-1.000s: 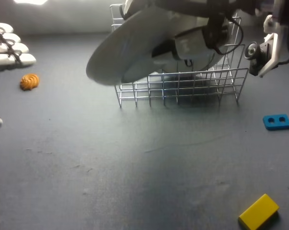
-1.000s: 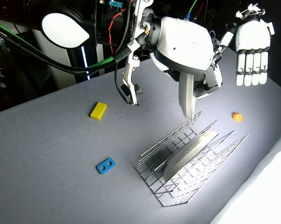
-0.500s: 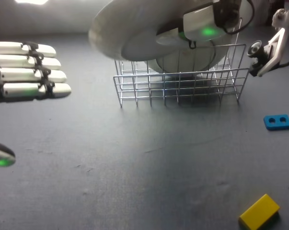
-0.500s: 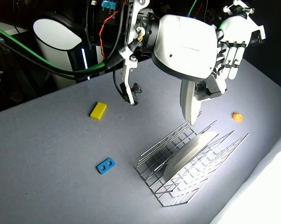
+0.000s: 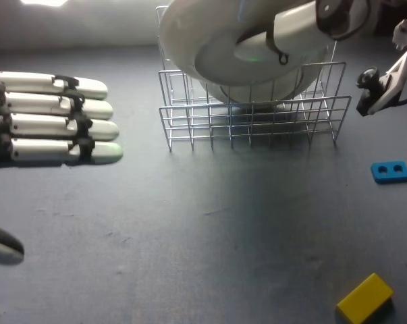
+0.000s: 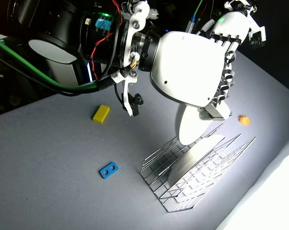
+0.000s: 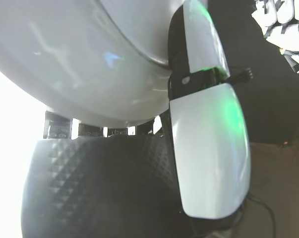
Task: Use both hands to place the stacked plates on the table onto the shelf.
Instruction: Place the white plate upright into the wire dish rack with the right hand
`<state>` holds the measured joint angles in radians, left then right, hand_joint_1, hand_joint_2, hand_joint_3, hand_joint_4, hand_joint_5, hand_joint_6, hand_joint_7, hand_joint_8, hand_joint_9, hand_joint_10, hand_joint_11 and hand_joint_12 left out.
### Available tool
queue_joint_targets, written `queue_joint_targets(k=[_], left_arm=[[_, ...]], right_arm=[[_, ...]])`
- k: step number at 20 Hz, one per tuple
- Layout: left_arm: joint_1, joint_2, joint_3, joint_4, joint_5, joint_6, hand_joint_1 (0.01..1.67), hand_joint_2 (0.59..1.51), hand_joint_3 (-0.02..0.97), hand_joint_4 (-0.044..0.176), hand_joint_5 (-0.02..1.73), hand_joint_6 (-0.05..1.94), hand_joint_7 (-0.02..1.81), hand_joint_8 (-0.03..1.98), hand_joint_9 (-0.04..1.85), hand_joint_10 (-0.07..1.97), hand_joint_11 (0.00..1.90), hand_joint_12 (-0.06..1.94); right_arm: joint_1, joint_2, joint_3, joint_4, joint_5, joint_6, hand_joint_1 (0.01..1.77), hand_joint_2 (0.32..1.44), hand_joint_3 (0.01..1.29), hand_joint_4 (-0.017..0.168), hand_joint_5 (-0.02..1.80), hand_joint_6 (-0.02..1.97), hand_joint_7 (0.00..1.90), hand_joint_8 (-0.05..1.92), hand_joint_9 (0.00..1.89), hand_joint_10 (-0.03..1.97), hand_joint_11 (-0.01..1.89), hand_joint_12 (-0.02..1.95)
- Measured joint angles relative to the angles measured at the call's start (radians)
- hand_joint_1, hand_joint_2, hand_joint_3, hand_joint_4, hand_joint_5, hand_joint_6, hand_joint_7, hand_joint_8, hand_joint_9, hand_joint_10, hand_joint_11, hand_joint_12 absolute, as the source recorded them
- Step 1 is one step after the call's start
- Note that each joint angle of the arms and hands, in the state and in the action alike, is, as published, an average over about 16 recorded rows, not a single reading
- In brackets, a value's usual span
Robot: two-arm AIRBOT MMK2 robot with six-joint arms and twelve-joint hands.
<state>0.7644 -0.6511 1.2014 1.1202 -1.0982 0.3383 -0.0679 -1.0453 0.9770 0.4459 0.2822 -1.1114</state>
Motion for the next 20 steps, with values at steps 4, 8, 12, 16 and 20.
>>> queue_joint_targets(k=[4, 8, 12, 16, 20], left_arm=[[-0.055, -0.001, -0.016, 0.045, -0.036, -0.019, 0.01, 1.147, 0.004, 0.002, 0.1, 0.01, 0.13, 0.01, 0.09, 0.01, 0.05, 0.05], [-0.126, 0.004, -0.031, 0.116, -0.061, -0.043, 0.01, 1.145, 0.003, 0.002, 0.1, 0.01, 0.14, 0.01, 0.1, 0.01, 0.05, 0.06], [-0.212, 0.014, -0.054, 0.185, -0.07, -0.078, 0.02, 1.143, 0.001, 0.002, 0.1, 0.01, 0.14, 0.01, 0.11, 0.01, 0.06, 0.08], [-0.281, 0.031, -0.081, 0.24, -0.077, -0.106, 0.02, 1.14, 0.0, 0.002, 0.1, 0.01, 0.15, 0.01, 0.12, 0.01, 0.06, 0.09], [-0.33, 0.048, -0.105, 0.283, -0.08, -0.132, 0.02, 1.137, -0.001, 0.002, 0.1, 0.01, 0.15, 0.01, 0.12, 0.01, 0.05, 0.13]], right_arm=[[-0.008, -0.008, 0.012, 0.013, 0.003, -0.003, 1.2, 1.02, 0.01, -0.001, 0.89, 1.06, 1.02, 0.99, 1.16, 0.24, 0.7, 1.37], [-0.021, -0.02, 0.025, 0.018, 0.008, -0.005, 1.2, 1.03, 0.01, -0.002, 0.87, 1.09, 1.02, 1.0, 1.15, 0.26, 0.69, 1.37], [-0.04, -0.037, 0.047, 0.019, 0.018, -0.007, 1.2, 1.03, 0.01, -0.003, 0.88, 1.08, 1.02, 0.98, 1.14, 0.27, 0.69, 1.36], [-0.068, -0.06, 0.076, 0.021, 0.029, -0.008, 1.2, 1.03, 0.01, -0.004, 0.88, 1.08, 1.02, 0.98, 1.14, 0.28, 0.69, 1.37], [-0.105, -0.081, 0.108, 0.023, 0.045, -0.008, 1.2, 1.03, 0.01, -0.005, 0.86, 1.09, 1.01, 1.0, 1.13, 0.28, 0.69, 1.36]])
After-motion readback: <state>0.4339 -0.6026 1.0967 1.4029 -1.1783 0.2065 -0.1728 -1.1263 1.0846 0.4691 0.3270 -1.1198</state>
